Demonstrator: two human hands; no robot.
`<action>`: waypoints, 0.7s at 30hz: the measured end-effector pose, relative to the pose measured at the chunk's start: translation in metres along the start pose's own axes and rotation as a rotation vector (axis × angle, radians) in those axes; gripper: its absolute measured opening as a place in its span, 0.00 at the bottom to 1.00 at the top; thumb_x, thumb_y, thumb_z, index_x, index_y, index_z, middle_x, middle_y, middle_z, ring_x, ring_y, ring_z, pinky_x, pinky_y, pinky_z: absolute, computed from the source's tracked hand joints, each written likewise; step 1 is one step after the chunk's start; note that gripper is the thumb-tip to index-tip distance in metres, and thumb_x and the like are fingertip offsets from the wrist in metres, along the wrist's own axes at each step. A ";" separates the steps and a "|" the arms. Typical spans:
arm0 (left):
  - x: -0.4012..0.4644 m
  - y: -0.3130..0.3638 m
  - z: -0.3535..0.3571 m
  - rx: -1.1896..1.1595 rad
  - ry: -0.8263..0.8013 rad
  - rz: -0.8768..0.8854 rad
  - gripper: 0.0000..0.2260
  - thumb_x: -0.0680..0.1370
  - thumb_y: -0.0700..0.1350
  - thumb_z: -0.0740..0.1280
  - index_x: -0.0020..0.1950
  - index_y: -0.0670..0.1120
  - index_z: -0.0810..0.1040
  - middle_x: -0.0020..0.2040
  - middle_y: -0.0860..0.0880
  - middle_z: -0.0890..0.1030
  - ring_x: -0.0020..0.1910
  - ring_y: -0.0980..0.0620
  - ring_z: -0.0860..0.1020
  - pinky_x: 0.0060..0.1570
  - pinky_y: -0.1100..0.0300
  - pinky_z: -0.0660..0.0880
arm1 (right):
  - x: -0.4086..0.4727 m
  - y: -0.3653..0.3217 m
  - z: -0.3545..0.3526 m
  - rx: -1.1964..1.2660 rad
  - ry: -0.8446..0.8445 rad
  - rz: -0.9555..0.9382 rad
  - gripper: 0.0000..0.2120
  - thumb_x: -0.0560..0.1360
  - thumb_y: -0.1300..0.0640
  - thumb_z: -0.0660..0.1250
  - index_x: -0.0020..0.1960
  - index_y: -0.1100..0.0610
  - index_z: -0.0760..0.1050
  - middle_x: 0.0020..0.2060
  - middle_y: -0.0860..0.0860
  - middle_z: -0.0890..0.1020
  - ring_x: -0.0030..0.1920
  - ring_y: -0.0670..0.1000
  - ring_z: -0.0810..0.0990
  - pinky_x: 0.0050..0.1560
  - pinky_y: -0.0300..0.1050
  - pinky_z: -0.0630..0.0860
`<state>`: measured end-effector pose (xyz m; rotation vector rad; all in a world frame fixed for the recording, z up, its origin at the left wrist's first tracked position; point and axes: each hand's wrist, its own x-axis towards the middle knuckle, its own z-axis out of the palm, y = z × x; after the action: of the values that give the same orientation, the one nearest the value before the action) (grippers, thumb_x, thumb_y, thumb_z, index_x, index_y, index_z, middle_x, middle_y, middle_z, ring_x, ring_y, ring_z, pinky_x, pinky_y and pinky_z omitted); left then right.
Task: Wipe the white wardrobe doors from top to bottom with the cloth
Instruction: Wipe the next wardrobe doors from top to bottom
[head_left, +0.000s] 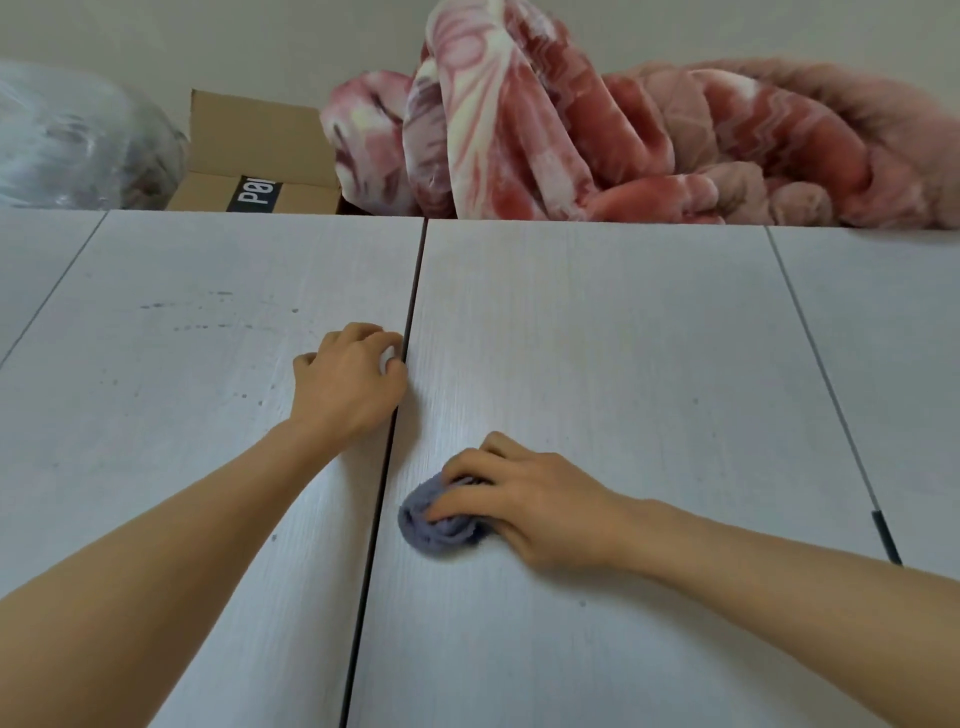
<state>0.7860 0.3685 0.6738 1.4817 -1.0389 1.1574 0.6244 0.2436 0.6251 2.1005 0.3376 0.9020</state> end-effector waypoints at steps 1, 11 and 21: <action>-0.004 0.003 0.000 0.004 0.000 -0.001 0.17 0.80 0.45 0.56 0.68 0.49 0.71 0.70 0.49 0.68 0.69 0.48 0.64 0.66 0.47 0.57 | -0.003 0.004 -0.005 -0.018 0.009 0.026 0.18 0.73 0.65 0.67 0.60 0.51 0.76 0.57 0.50 0.76 0.52 0.52 0.71 0.32 0.46 0.74; -0.030 0.031 0.004 0.062 -0.046 0.079 0.20 0.80 0.45 0.56 0.72 0.48 0.65 0.72 0.48 0.64 0.70 0.46 0.63 0.66 0.46 0.58 | -0.018 0.040 -0.030 -0.054 0.321 0.482 0.25 0.72 0.68 0.62 0.62 0.44 0.72 0.58 0.47 0.73 0.56 0.52 0.67 0.44 0.42 0.66; -0.035 0.113 0.030 0.101 -0.187 0.230 0.22 0.80 0.49 0.56 0.75 0.54 0.58 0.75 0.51 0.57 0.73 0.49 0.56 0.68 0.48 0.55 | -0.112 0.110 -0.076 -0.170 0.370 0.673 0.22 0.75 0.65 0.64 0.65 0.48 0.71 0.58 0.49 0.72 0.57 0.53 0.68 0.43 0.47 0.70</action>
<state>0.6756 0.3202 0.6565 1.6045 -1.3229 1.2645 0.4845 0.1600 0.6869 1.8952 -0.2810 1.6542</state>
